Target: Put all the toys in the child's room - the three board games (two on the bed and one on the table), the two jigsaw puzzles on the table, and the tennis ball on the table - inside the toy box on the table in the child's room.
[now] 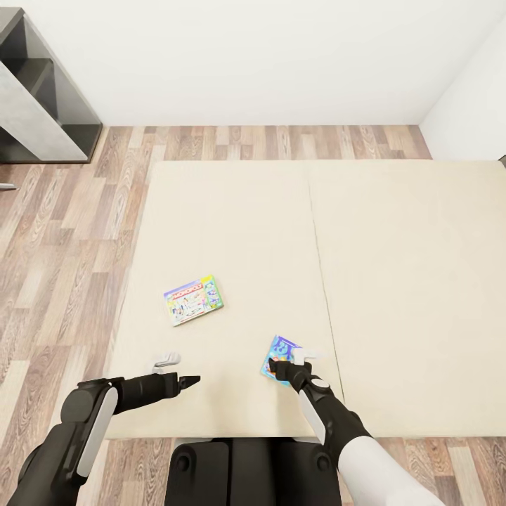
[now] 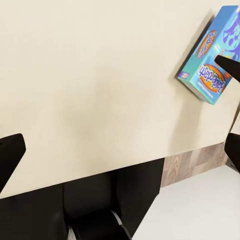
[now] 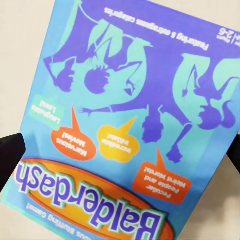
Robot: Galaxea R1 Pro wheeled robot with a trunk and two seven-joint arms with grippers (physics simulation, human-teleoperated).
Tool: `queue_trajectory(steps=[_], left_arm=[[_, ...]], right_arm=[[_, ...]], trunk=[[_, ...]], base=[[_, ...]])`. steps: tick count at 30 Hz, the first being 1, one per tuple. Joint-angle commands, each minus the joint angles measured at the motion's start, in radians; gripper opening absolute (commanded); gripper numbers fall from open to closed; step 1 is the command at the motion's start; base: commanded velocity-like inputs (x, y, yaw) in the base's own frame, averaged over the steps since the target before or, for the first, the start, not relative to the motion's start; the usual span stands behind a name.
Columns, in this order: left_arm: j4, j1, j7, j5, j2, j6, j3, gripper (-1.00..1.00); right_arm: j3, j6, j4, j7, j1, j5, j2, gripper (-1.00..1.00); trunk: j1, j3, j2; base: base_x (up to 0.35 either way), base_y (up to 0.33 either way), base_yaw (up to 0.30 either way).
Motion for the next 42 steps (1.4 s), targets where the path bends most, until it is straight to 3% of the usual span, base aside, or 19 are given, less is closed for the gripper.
queue_trajectory(steps=[1,16,27,42], left_arm=[[-0.001,0.000,0.000,0.004,-0.001,0.007,0.001,1.00],[0.000,0.000,0.000,0.004,-0.003,0.007,0.000,1.00],[0.000,0.000,0.000,0.004,-0.003,0.007,0.000,1.00],[0.002,0.000,0.000,0.004,-0.004,0.006,0.000,1.00]], right_arm=[[0.003,0.004,-0.001,0.000,0.000,-0.010,0.000,1.00],[0.004,-0.035,-0.001,0.010,0.000,-0.012,0.000,1.00],[0.075,-0.039,-0.001,0.012,0.000,-0.016,0.007,1.00],[0.082,-0.036,0.002,0.013,0.000,-0.012,0.007,1.00]], trunk=[[0.001,-0.001,-0.001],[0.001,-0.001,-0.001],[0.001,-0.001,-0.001],[0.001,-0.001,-0.001]], base=[[0.000,0.000,0.000],[0.000,0.000,0.000],[0.000,0.000,0.000],[0.000,0.000,0.000]])
